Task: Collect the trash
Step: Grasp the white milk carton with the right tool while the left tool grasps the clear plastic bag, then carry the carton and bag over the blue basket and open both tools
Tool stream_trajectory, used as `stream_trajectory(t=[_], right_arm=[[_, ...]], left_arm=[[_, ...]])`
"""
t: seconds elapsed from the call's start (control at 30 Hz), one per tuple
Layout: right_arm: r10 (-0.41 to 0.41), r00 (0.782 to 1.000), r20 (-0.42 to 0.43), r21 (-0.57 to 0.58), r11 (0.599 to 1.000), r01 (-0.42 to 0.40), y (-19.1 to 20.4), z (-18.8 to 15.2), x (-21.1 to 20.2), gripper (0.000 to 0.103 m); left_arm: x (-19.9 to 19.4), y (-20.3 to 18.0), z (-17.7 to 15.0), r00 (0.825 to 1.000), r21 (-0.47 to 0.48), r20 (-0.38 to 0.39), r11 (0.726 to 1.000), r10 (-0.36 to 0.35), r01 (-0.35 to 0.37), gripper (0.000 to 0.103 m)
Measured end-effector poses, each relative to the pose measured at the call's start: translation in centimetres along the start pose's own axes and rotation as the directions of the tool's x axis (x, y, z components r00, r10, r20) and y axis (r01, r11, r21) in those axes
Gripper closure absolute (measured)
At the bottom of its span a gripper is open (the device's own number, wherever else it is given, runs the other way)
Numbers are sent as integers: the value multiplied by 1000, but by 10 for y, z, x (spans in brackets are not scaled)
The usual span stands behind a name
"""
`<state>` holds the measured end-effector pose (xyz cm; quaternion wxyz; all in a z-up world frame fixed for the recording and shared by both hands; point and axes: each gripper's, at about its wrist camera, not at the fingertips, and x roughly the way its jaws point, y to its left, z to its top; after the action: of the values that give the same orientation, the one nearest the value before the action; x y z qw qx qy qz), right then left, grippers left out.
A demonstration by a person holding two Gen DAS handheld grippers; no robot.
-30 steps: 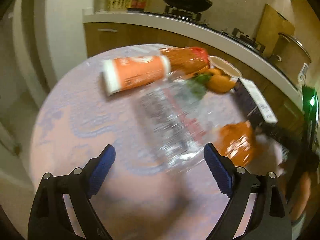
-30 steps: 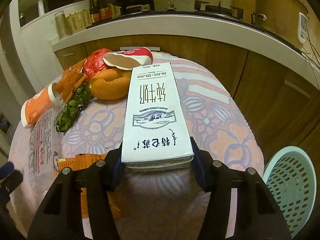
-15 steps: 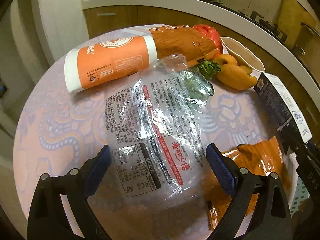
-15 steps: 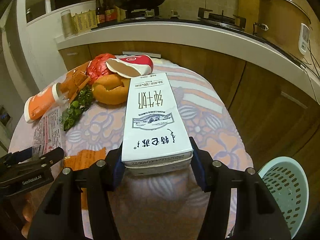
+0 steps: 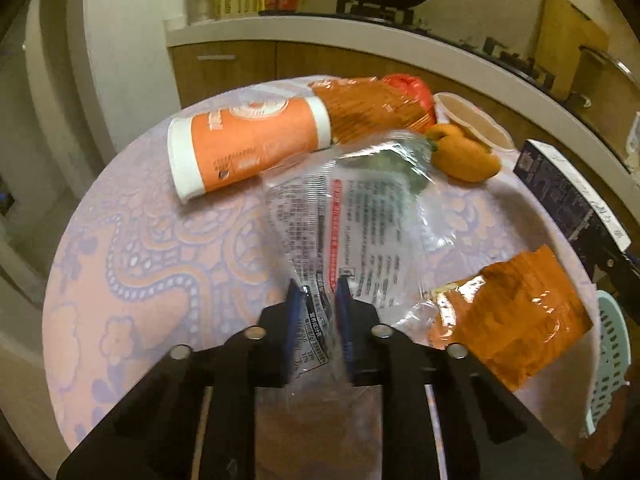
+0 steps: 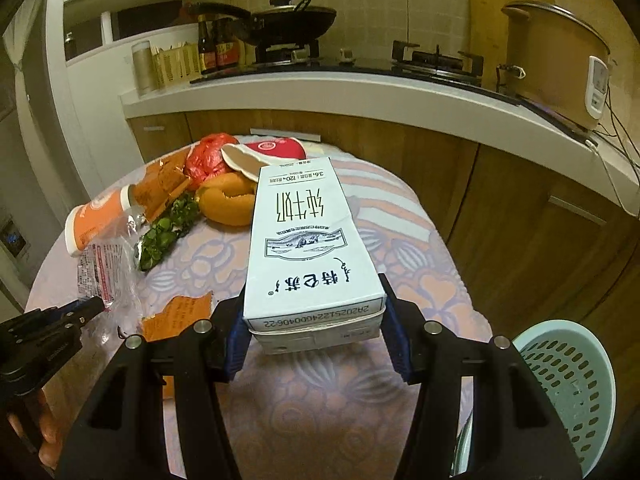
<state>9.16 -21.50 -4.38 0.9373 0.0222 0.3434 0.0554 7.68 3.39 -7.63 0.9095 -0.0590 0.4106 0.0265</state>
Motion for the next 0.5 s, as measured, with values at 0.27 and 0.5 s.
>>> stream_trajectory(t=[0.27, 0.5], right_arm=[[21, 997, 77, -29, 999, -19, 3, 4, -28, 50], [14, 990, 142, -14, 1000, -12, -7, 8, -60, 50]], left_arm=[[-43, -6, -2, 990, -5, 111, 996, -86, 88, 93], [-70, -19, 7, 964, 8, 179, 980, -195, 197, 93]])
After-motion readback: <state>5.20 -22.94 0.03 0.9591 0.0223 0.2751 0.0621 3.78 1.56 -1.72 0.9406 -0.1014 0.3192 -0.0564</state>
